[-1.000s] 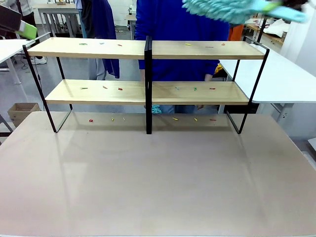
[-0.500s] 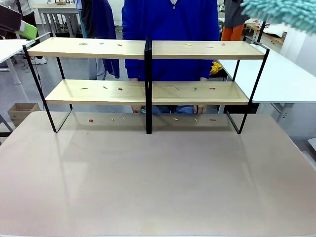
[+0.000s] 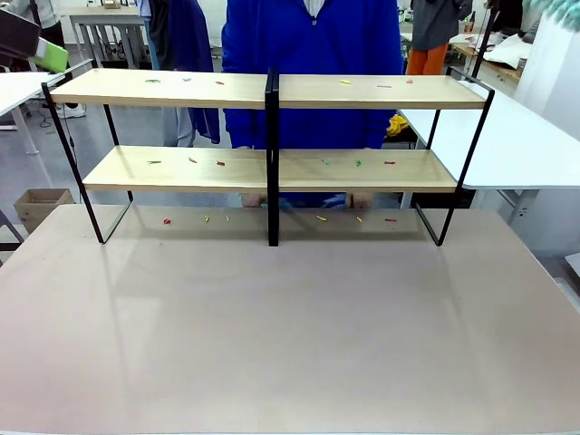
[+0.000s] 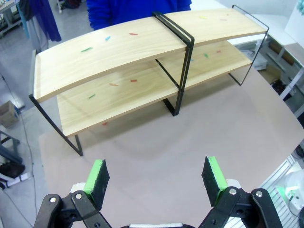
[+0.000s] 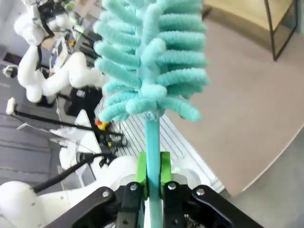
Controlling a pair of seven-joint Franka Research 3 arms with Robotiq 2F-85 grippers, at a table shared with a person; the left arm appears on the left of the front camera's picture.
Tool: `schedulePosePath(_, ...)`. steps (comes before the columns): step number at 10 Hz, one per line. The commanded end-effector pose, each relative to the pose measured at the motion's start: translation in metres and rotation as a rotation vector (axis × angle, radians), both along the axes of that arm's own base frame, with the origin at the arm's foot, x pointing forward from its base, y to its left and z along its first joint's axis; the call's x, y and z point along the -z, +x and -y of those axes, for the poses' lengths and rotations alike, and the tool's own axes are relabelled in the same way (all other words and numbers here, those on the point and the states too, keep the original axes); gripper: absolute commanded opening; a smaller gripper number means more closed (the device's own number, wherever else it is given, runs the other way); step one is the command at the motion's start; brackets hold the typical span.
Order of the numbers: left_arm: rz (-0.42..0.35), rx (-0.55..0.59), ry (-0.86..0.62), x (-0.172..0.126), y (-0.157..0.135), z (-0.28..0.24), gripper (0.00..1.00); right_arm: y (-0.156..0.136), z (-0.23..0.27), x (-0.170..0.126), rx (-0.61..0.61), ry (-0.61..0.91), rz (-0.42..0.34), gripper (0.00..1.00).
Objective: Clean the shelves.
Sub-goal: Pick up the Duster when the human hands it over.
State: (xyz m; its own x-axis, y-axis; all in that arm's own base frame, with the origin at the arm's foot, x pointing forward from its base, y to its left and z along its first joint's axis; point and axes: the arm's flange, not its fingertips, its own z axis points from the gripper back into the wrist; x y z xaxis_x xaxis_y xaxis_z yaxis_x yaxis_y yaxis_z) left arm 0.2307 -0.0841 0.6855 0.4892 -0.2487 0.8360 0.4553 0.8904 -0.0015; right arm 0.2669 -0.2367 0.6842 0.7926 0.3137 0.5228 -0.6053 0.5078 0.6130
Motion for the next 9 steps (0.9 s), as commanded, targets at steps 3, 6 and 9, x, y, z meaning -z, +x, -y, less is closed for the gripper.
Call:
schedulePosePath(3,0.0,0.005,0.001,-0.0001,0.0006,-0.0005,1.0,0.0,0.0,0.0,0.0,0.0,0.0,0.0)
schedulePosePath(6,0.0,0.005,0.001,-0.0001,0.0006,-0.0005,1.0,0.0,0.0,0.0,0.0,0.0,0.0,0.0)
schedulePosePath(9,0.0,0.005,0.001,-0.0001,0.0006,-0.0005,1.0,0.0,0.0,0.0,0.0,0.0,0.0,0.0)
